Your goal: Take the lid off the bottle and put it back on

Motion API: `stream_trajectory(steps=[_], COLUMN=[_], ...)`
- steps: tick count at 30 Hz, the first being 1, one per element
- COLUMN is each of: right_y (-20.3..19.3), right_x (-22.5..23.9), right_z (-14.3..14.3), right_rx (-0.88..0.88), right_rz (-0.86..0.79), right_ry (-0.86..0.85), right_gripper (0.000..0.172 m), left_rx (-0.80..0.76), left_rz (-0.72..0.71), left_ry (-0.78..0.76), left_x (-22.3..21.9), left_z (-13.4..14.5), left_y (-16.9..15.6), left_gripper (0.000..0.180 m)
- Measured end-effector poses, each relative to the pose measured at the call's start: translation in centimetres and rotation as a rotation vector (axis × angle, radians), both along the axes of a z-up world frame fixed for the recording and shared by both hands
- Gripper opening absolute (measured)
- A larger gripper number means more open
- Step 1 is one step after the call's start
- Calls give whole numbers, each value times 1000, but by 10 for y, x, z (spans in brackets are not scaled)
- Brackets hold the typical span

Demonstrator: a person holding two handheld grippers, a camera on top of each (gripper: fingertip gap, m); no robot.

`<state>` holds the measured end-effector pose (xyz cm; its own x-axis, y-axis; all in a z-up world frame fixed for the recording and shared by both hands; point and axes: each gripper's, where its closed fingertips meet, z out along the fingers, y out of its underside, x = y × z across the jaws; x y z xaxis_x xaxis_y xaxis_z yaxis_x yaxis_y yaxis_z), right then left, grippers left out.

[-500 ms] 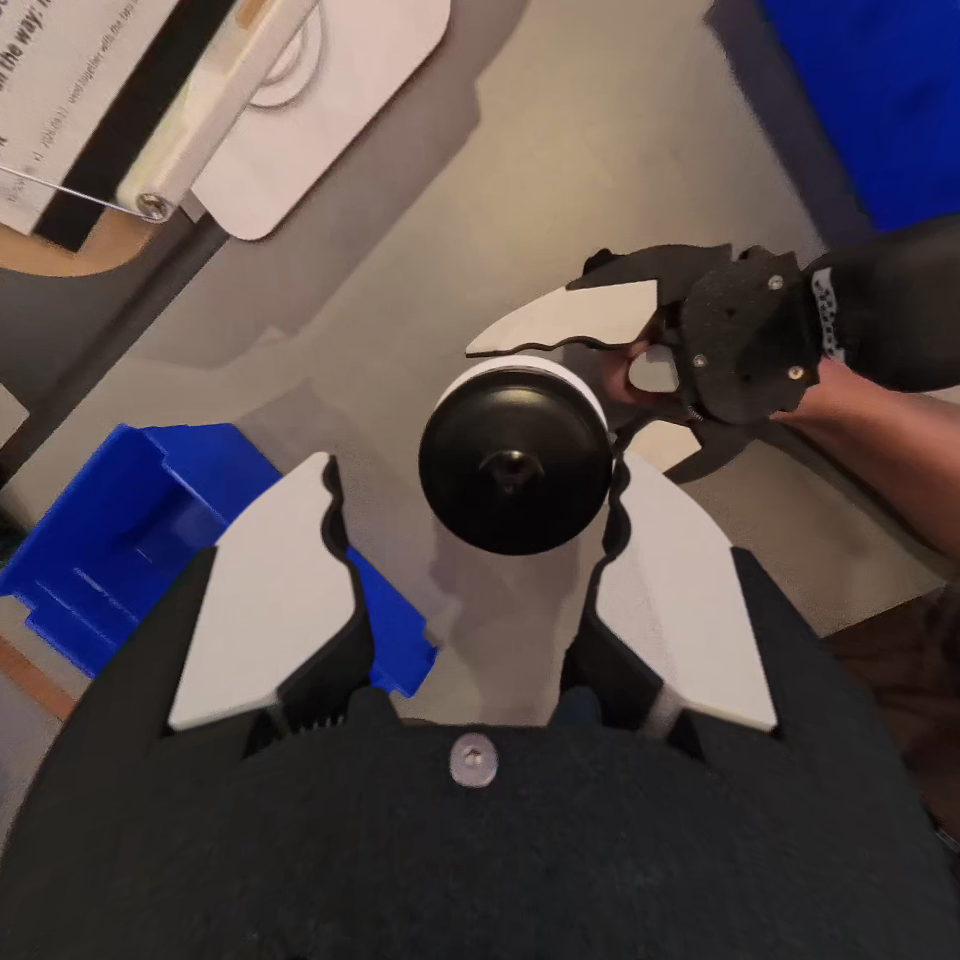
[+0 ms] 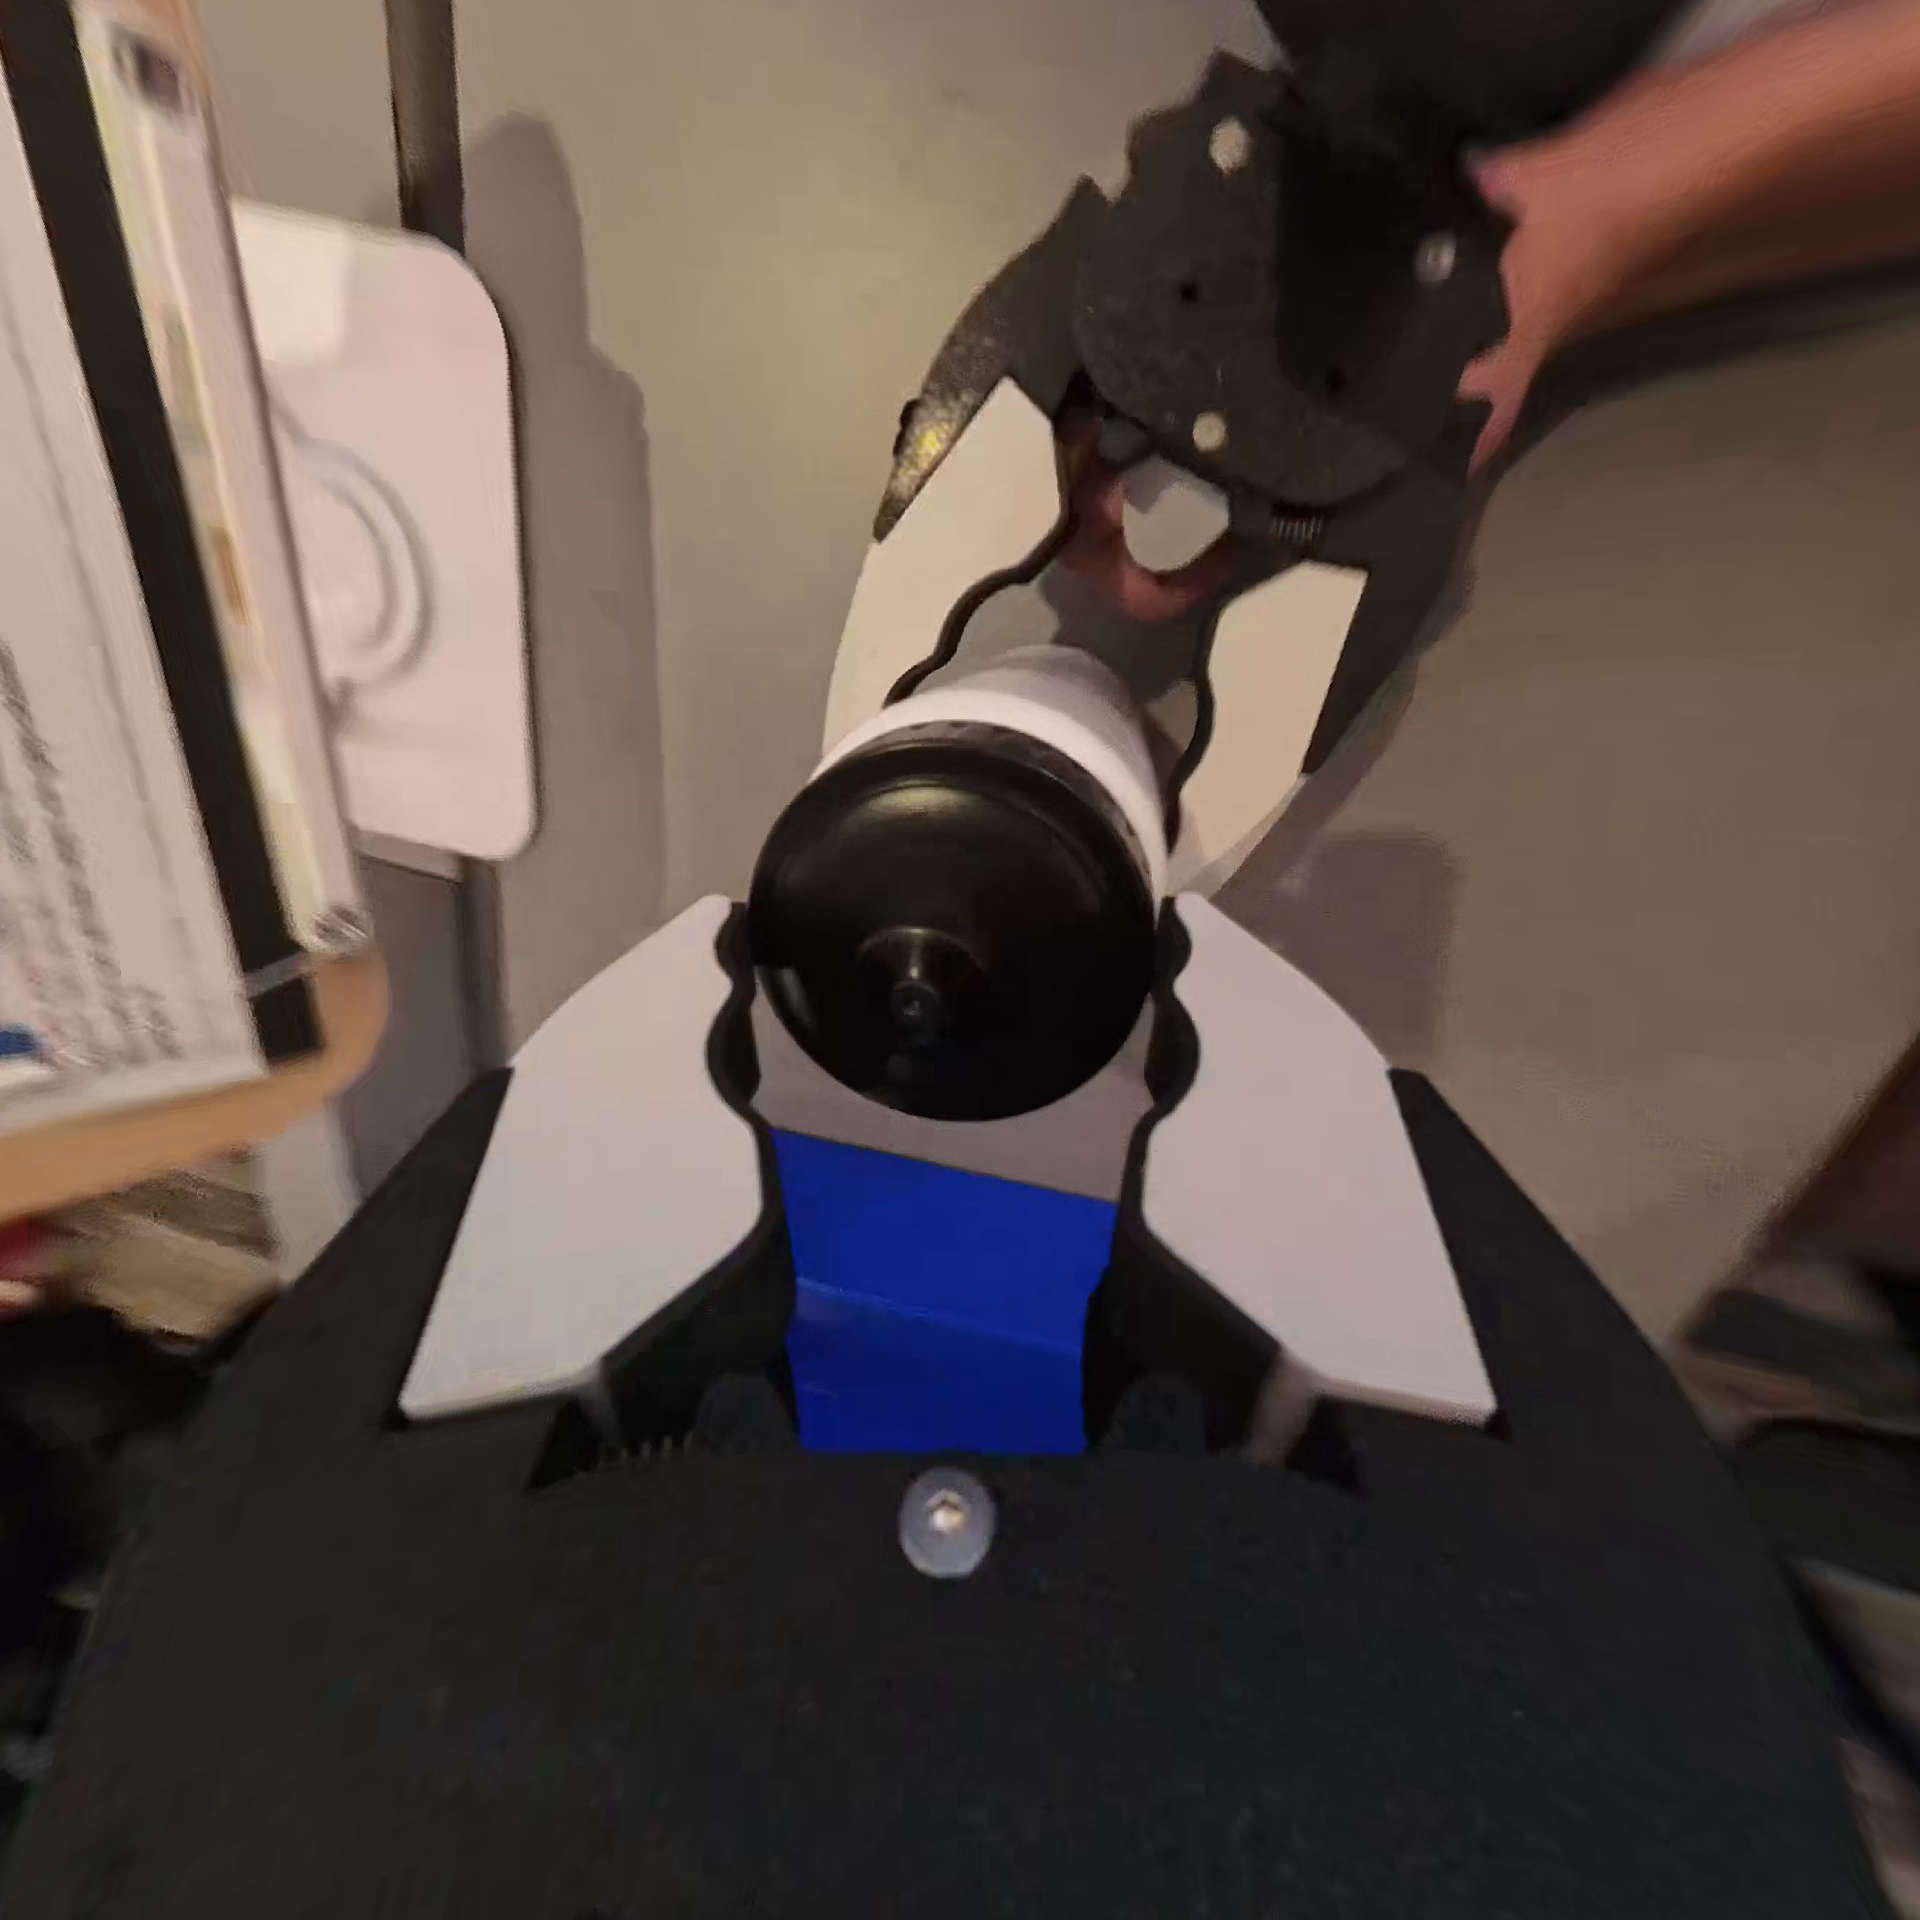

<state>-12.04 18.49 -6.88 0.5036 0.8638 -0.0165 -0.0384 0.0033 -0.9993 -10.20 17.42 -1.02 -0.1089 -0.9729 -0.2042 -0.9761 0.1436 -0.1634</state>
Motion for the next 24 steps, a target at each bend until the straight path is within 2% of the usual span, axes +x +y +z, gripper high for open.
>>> stream_trajectory(steps=[2, 4, 6, 8, 10, 12, 14, 15, 17, 19, 24], right_y=[0, 0, 1, 1, 1, 1, 1, 1, 1, 1, 0], right_x=[0, -1, 0, 0, 0, 0, 0, 0, 0, 0, -1], right_z=[0, 0, 0, 0, 0, 0, 0, 0, 0, 0, 0], right_rx=[-1, -5, -7, -8, -7, -8, -9, -10, -10, -12, -6], right_rz=[-2, 1, 1, 0, 0, 0, 0, 0, 0, 0, 3], right_ry=[3, 7, 10, 12, 10, 9, 13, 13, 12, 14, 7], right_gripper=[84, 84, 84, 84, 84, 84, 84, 84, 84, 84, 84], left_rx=[25, 25, 19, -27, -51, -163, -273, -254, -186, -202, -183], left_rz=[-68, -38, 32, 164, 355, 576, 668, 691, 702, 654, 358], left_ry=[-3, 12, 21, 7, -27, -101, -165, -183, -207, -230, -156], left_x=[0, -3, -8, -11, -10, -4, 4, 4, 2, 5, 2], left_z=[-1, 1, 4, 5, 7, 6, 4, 2, 0, 0, -1], left_y=[1, 1, 0, -3, 1, -3, -11, -6, 4, 1, -2], left_gripper=[75, 74, 86, 94, 101, 92, 103, 104, 91, 75, 75])
